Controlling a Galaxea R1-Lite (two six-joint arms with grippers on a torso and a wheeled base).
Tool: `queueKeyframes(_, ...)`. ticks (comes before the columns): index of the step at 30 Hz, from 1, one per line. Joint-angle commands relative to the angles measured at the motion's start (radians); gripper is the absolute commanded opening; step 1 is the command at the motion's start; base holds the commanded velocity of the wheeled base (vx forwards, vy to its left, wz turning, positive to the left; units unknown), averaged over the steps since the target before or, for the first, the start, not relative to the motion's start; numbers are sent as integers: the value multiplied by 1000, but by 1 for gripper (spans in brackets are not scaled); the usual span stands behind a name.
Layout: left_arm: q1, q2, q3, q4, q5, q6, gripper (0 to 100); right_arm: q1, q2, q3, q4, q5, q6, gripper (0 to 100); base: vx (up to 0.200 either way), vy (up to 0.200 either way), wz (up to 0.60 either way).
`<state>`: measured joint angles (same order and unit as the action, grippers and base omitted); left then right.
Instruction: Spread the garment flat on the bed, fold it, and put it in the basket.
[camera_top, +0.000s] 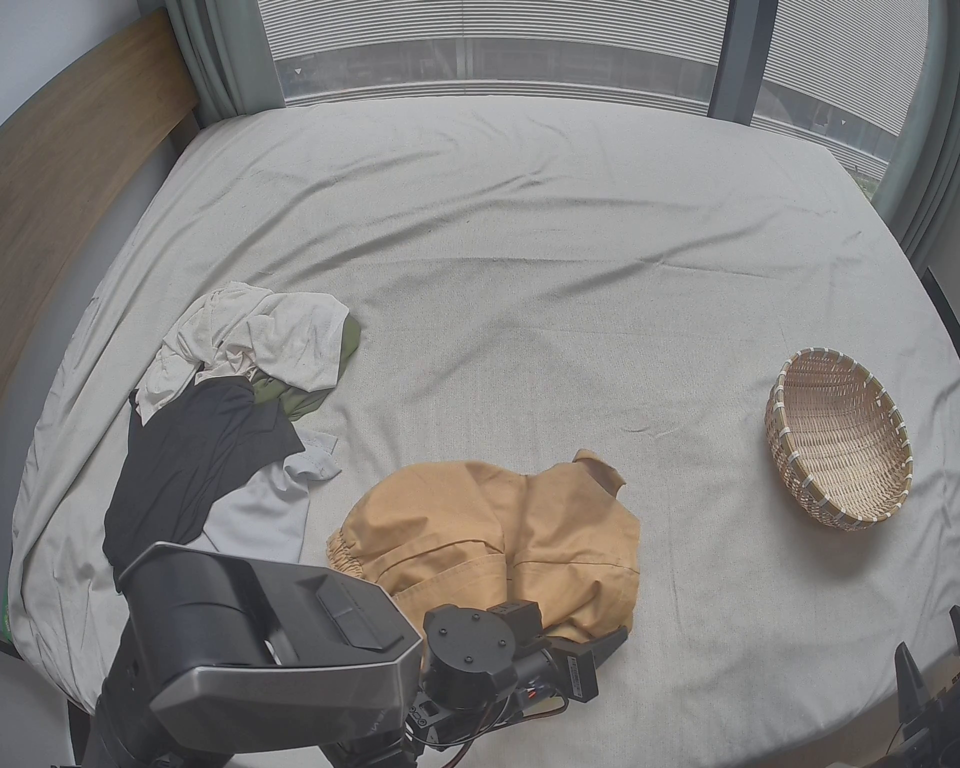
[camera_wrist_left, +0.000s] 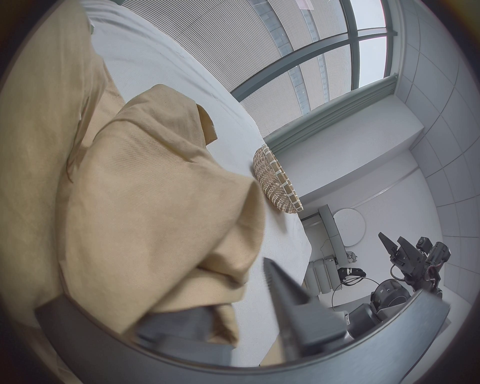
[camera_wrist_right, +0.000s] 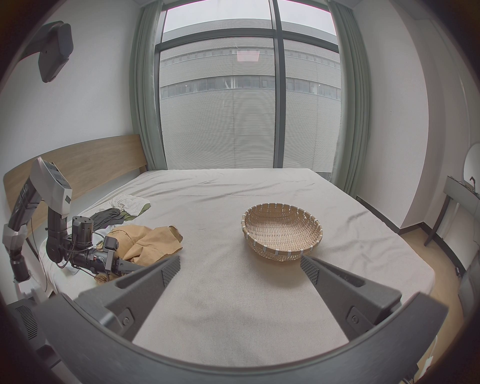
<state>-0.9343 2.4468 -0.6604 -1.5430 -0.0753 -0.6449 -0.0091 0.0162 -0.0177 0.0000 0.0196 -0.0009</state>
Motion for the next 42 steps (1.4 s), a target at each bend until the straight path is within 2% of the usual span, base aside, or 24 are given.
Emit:
queueKeyframes(1, -12, -14, 18, 0, 19, -1, 100, 0, -13, 16, 0, 0, -1, 100, 0, 0, 0)
queueKeyframes(11, -52, -126, 194, 0, 29, -2, 100, 0, -13, 16, 0, 0, 1, 100, 0, 0, 0)
queueKeyframes(30, -40, -611, 559, 0, 85, 1, 100, 0, -12, 16, 0, 0, -2, 100, 0, 0, 0)
queueKeyframes(35, 29, -713, 628, 1, 83, 2, 100, 0, -12, 16, 0, 0, -2, 100, 0, 0, 0)
queueKeyframes(37, 91, -770, 660, 9, 74, -1, 100, -2, -10, 16, 2, 0, -2, 100, 0, 0, 0)
queueKeyframes(42, 181, -838, 660, 53, 51, -12, 100, -2, -10, 16, 2, 0, -2, 100, 0, 0, 0)
